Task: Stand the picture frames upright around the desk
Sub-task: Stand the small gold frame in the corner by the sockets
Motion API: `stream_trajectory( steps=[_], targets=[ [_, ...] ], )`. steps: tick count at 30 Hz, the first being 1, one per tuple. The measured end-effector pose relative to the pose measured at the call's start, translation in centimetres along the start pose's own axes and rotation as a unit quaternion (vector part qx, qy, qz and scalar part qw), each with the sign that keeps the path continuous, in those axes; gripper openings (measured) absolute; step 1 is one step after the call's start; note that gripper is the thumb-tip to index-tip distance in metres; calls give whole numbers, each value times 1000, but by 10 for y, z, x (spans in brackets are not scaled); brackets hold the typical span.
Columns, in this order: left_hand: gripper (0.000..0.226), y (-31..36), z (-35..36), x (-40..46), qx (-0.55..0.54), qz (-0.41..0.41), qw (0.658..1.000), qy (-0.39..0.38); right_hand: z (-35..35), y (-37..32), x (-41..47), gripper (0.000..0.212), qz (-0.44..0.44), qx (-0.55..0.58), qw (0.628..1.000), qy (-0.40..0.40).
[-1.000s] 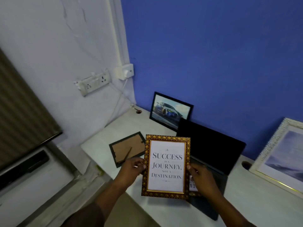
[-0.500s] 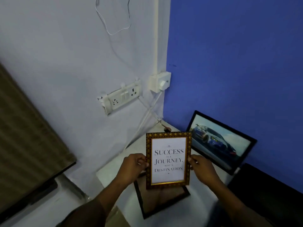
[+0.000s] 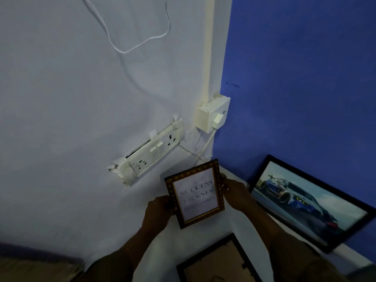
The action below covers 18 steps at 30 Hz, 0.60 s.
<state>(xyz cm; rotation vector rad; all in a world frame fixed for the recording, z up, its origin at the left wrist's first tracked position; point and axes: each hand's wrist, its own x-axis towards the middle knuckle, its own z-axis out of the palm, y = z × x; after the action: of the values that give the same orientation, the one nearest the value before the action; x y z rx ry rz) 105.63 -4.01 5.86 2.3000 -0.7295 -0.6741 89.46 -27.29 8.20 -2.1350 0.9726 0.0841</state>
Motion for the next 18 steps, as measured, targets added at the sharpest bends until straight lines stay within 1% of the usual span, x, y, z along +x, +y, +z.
stream_trajectory(
  steps=[2,3,4,8,9,12,14,16,18],
  targets=[
    [33,-8,1,7,17,-6,1000,5,8,-5,12,33,1,0,1000,-8],
    [35,-14,4,13,27,-9,1000,2,13,-4,19,34,8,5,1000,-11],
    [32,-18,5,18,35,-10,999,3,17,-3,25,34,12,8,1000,-15],
    [9,-31,9,31,56,-19,998,-2,27,-1,41,32,5,7,1000,-27],
    [7,-33,10,35,62,-15,998,0,29,-1,46,32,1,6,1000,-29],
    [13,-38,14,41,83,-1,997,12,32,0,57,32,1,14,999,-35],
    [17,-39,18,42,75,-16,997,17,33,1,61,31,-4,19,999,-39],
    [18,-38,22,43,71,-30,997,22,35,5,62,31,-7,33,998,-46],
    [13,-39,25,43,52,-42,997,38,38,8,61,32,-14,52,997,-50]
  ],
)
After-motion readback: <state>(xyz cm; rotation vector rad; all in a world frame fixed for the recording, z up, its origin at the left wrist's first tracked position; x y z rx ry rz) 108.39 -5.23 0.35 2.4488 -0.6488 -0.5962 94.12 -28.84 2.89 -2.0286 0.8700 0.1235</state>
